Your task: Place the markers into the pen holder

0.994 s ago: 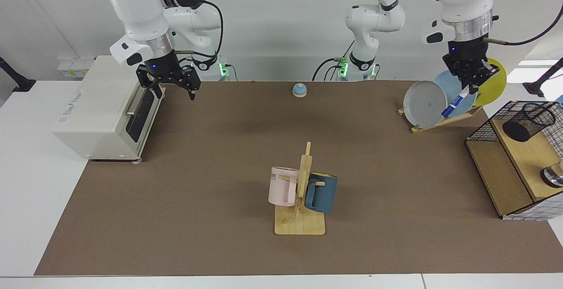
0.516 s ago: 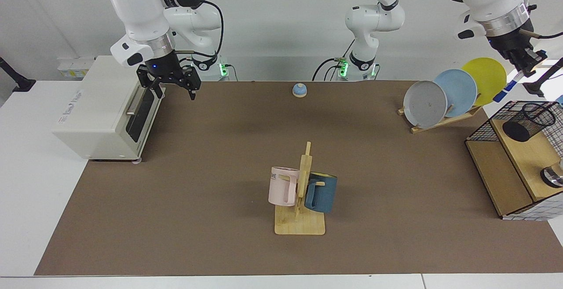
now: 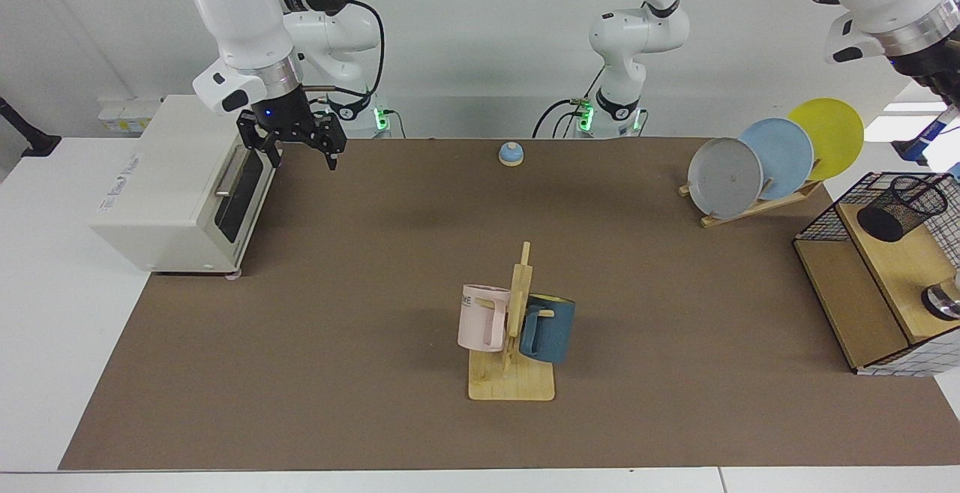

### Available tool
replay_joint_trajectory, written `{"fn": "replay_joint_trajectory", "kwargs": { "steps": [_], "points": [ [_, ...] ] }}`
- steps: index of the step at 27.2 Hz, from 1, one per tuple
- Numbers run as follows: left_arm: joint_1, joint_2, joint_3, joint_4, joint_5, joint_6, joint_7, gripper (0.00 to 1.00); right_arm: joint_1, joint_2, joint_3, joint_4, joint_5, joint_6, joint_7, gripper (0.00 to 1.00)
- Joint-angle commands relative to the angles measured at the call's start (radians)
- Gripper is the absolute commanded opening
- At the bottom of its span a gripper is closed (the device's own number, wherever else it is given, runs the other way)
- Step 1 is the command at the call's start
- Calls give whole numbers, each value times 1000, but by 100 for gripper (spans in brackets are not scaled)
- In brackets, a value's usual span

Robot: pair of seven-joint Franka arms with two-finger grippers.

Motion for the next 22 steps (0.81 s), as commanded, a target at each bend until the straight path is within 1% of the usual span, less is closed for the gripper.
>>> {"fn": "replay_joint_trajectory", "kwargs": {
  "steps": [1,6,11,17,20,22],
  "points": [
    [81,5,-9,6,-20,89,104,0,-4,-1,2,4,10,6,-6,100],
    [124,6,-11,4,-20,120,144,0,-7,1,2,4,13,6,11,100],
    [135,6,-6,3,-20,120,158,0,-15,-1,4,4,12,4,103,100],
    [155,37,-5,4,-16,124,159,0,-6,-2,4,4,12,6,100,100],
    [161,45,-3,3,-8,149,159,0,-4,-1,4,4,12,6,102,100],
    [173,66,0,4,-7,164,159,0,-7,-1,2,4,12,6,103,100]
  ]
}}
